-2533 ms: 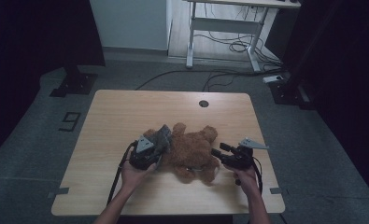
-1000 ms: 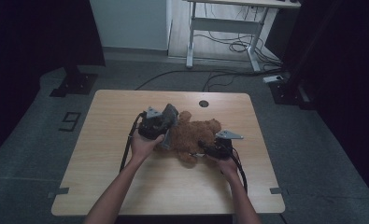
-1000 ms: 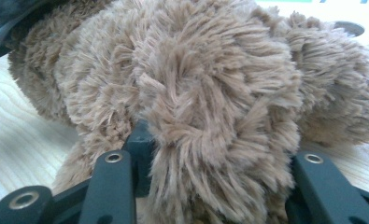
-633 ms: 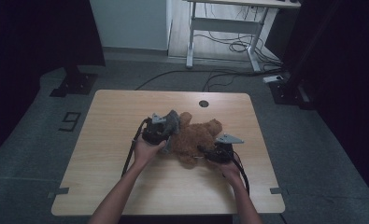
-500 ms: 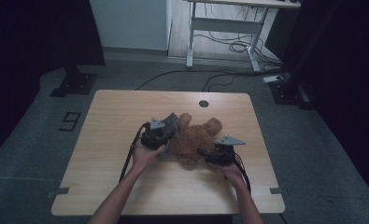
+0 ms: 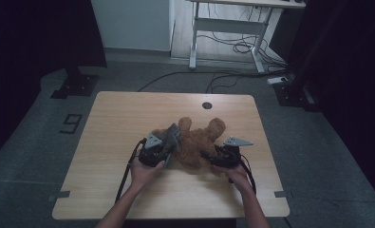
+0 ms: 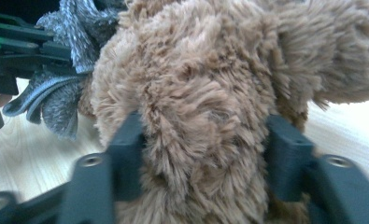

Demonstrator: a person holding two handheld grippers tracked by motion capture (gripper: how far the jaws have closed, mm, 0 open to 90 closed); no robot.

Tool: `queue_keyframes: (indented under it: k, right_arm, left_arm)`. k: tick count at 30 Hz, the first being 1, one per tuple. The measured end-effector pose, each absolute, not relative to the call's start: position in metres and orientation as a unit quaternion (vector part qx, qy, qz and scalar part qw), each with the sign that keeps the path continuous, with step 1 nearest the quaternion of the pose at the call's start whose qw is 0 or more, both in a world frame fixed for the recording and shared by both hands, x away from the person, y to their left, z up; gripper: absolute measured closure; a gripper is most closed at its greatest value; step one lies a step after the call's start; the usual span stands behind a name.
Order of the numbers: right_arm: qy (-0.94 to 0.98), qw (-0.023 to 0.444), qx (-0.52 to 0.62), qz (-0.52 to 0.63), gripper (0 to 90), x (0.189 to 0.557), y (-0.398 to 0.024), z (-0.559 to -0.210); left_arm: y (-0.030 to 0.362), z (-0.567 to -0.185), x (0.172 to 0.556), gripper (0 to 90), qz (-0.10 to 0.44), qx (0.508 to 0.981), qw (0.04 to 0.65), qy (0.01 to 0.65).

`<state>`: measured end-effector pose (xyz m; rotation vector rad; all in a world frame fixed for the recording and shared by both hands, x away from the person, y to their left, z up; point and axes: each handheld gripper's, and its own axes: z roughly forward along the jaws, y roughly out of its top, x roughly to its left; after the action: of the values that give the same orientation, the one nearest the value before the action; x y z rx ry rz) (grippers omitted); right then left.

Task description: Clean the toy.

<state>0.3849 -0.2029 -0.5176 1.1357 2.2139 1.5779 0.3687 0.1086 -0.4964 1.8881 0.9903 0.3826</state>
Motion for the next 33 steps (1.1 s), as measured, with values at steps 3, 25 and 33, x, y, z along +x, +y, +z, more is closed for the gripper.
queue_keyframes:
  k: [3,25,33]
  right_arm:
    - [0.753,0.097,0.378,0.53,50.8,0.378,-0.205,-0.522]
    - [0.737,0.112,0.397,0.536,57.7,0.368,-0.208,-0.537]
    - [0.736,0.112,0.392,0.539,57.8,0.367,-0.209,-0.539]
  left_arm:
    - [0.108,-0.495,0.366,76.9,0.152,0.771,0.469,0.403]
    - [-0.026,-0.462,0.379,75.6,0.161,0.826,0.431,0.326]
    - [0.019,-0.46,0.372,75.6,0.184,0.823,0.418,0.337]
